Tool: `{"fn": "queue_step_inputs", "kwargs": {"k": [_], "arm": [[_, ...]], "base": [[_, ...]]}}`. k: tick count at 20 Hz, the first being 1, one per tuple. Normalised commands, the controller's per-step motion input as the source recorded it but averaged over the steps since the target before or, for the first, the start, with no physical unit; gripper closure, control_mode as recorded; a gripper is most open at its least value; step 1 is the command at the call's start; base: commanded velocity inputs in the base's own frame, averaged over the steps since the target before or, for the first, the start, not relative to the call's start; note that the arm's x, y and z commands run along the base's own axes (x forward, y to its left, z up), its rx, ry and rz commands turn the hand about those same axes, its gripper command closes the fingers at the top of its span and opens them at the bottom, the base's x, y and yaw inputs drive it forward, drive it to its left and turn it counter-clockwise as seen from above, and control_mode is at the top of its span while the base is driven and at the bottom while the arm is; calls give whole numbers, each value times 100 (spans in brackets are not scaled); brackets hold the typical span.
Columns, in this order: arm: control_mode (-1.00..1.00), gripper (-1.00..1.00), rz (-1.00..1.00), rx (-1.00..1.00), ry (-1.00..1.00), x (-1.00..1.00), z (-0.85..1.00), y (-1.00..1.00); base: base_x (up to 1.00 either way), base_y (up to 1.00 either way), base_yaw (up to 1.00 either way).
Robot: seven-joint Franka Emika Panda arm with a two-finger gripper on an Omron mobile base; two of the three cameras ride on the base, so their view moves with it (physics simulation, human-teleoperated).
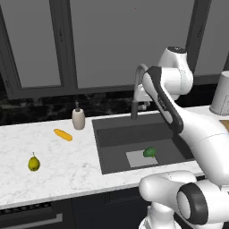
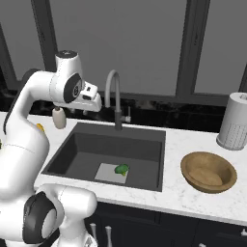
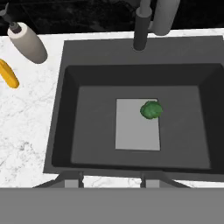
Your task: Pick the broccoli from the sink and place it in the bowl. Then pick the bowl and place it in the microwave. Then close the microwave door and press the start button.
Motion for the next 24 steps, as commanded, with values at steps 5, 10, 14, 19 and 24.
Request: {"fn": "queue_step_inputs", "kwargs": {"k": [5,10,14,19,24], "arm": [[-100,-100,-1,0,-3,-32,0,-13],[-100,-100,-8,8,0,-62,-13,-46],[-100,-100,-10,22,0,-24,-56,-76],[-100,-100,-15,28,0,9,-82,-74],[-100,-100,-14,27,0,41,-86,-58]], "base": [[0,0,0],[0,0,0],[0,0,0],[0,0,0],[0,0,0]]}}
